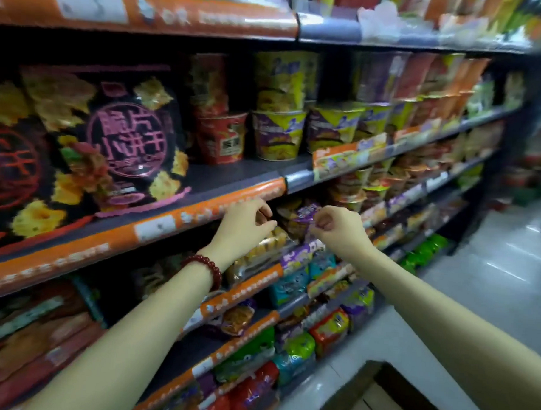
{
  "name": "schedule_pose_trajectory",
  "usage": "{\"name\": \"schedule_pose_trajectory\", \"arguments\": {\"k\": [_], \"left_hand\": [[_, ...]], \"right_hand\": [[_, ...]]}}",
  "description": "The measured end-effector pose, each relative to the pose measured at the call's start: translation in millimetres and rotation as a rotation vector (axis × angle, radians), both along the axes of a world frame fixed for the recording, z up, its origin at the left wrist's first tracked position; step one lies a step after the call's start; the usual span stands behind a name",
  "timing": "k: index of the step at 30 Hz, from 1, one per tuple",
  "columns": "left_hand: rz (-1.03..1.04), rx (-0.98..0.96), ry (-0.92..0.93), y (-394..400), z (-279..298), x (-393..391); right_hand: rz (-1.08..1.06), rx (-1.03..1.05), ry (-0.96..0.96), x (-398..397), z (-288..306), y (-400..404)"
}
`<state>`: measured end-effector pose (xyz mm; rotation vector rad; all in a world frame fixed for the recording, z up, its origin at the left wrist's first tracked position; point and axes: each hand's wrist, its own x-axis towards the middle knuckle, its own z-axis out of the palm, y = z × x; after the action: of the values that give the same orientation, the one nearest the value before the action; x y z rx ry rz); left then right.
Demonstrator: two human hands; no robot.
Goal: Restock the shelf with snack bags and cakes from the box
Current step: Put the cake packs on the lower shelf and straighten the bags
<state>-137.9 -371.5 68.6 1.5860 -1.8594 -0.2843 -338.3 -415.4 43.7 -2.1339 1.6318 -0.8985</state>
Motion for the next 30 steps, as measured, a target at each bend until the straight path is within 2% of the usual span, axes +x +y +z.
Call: {"name": "schedule_pose_trajectory", "arguments": {"k": [9, 19, 30], "left_hand": [[-0.196, 0.183, -0.045, -73.6, -57.9, -152.4], [-0.412, 0.371, -0.065, -144.1, -125.0, -275.7], [-0.682, 0.596, -0.187, -200.7, -277.6, -391.0]], "right_hand": [[-0.323, 0.155, -0.023, -151.1, -67.9, -9.3], [-0.625, 0.316, -0.143, -275.4, -137.4, -17.9], [-1.031, 0.479, -0.286, -347.6, -271.4, -4.8]]}}
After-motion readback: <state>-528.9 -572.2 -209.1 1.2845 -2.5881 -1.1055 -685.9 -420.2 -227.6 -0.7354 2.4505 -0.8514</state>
